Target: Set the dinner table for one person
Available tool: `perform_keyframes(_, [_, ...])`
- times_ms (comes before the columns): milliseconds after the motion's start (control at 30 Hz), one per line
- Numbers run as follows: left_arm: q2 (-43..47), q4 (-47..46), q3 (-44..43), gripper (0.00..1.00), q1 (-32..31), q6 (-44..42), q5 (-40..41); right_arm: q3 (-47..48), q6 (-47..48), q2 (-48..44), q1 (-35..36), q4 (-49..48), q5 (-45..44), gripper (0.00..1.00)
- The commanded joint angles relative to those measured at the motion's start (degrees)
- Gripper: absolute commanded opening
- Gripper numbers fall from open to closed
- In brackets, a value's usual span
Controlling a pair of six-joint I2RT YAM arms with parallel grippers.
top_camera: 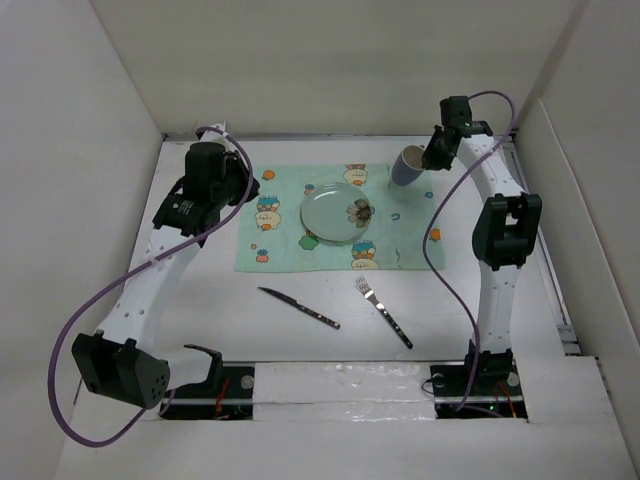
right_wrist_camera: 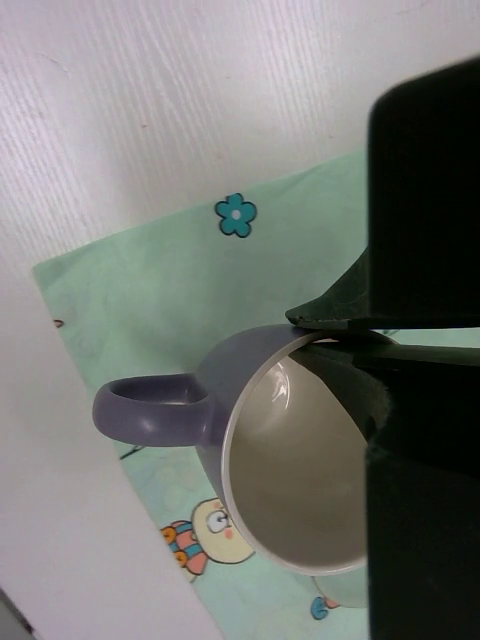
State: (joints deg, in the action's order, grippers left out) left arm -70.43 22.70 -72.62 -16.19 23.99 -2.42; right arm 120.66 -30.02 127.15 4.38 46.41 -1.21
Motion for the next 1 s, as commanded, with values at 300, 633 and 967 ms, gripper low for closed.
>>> perform_keyframes(300, [0.30, -4.51, 3.98, 0.21, -0.25, -2.19, 0.66, 11.43, -0.92, 4.15, -0.78, 1.39, -8.63, 0.00])
perform_keyframes(633, [-1.20, -5.03, 3.54, 0.28, -0.25, -2.81, 0.39, 13.90, -1.97, 6.88, 0.28, 2.90, -12.24, 0.02])
perform_keyframes(967, [-1.46, -4.59, 2.75, 0.30, -0.25, -2.89, 0.75, 15.39, -3.46, 5.04, -0.25, 1.84, -6.36, 0.43])
